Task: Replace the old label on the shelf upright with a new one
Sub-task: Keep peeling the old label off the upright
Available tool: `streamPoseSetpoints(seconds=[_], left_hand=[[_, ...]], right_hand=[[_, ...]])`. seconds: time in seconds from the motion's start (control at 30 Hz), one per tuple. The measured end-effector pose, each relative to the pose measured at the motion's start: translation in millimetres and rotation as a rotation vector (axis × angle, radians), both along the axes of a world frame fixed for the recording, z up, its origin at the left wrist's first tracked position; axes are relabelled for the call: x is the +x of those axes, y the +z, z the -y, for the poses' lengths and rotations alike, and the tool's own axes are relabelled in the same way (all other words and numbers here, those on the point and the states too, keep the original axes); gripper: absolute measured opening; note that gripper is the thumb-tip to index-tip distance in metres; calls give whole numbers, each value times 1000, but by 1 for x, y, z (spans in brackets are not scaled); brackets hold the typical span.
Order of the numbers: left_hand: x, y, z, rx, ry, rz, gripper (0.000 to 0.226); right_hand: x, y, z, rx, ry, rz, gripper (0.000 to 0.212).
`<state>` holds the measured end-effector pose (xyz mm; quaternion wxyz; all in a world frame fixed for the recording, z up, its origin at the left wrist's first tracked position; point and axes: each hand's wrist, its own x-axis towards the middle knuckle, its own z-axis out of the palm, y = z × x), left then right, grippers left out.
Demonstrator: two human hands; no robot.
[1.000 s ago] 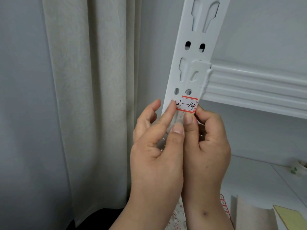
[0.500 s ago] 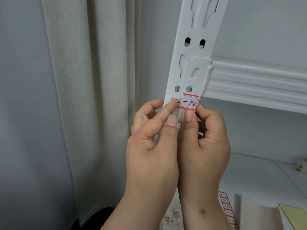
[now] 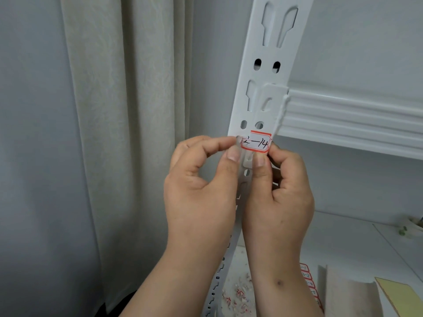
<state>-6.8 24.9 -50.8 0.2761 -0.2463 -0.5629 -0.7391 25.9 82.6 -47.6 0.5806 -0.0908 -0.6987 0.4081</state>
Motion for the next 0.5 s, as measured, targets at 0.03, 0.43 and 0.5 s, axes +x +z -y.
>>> streamPoseSetpoints(seconds=[0.03,0.43,0.5], left_hand=[[2,2,-1,8,5,1,7],[-1,15,-7,-94,273,-85,10],[-4,15,-7,-135,322,-97,7]], right_hand=[[0,0,0,-3,4,1,14],[0,0,-1,-16,37,-5,15],[0,-1,-2,-12,39,-6,16]])
